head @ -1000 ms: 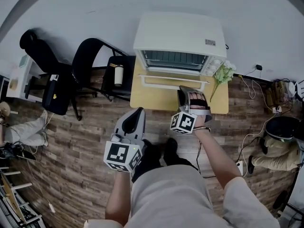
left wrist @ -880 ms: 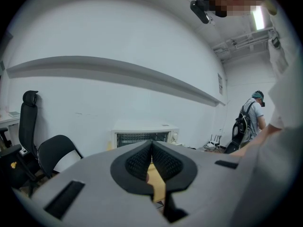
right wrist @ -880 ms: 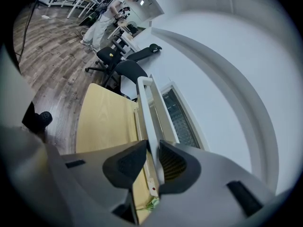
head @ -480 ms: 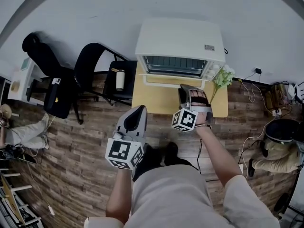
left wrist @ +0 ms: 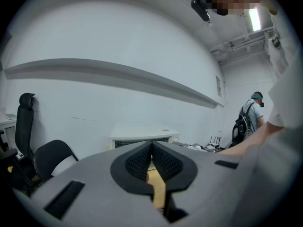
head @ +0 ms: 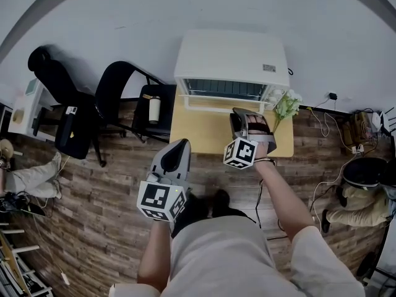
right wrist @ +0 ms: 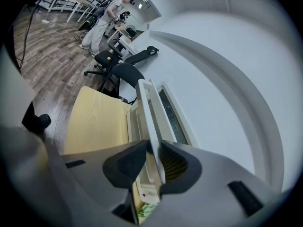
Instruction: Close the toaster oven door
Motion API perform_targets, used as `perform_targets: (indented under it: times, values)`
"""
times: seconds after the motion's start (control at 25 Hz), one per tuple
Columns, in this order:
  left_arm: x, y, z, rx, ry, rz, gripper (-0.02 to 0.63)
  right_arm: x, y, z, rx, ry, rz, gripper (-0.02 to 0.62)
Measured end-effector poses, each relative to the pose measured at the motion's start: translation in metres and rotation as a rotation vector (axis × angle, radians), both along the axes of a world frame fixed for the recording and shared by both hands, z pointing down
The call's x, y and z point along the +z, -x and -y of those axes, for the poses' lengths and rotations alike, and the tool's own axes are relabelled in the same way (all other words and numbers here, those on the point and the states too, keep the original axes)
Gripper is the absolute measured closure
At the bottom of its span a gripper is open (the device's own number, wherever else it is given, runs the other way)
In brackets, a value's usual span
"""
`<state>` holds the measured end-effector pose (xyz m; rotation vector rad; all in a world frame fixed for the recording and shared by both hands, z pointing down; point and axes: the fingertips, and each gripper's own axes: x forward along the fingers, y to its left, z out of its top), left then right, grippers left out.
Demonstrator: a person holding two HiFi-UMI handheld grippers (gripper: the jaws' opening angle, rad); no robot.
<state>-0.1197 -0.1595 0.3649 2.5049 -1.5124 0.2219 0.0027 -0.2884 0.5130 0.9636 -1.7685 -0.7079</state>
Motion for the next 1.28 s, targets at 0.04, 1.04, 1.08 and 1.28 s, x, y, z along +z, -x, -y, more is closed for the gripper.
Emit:
perform_targets:
  times: [0.04,1.04,1.08,1.28]
  values:
    - [0.000,0.000,0.000,0.001,0.000,0.000,0.598,-0.001,0.000,0.002,0.001,0.002,0.002,0.515]
    - [0.001,0.003,0.012,0.004,-0.003,0.003,0.597,-0.017,-0.004,0.041,-0.017,0.024,0.035,0.509]
    - [0.000,0.003,0.013,0.003,-0.003,0.003,0.598,-0.018,-0.004,0.043,-0.016,0.024,0.035,0.509]
    - [0.000,0.005,0.016,0.000,-0.003,0.004,0.597,-0.021,-0.004,0.049,-0.009,0.021,0.033,0.509]
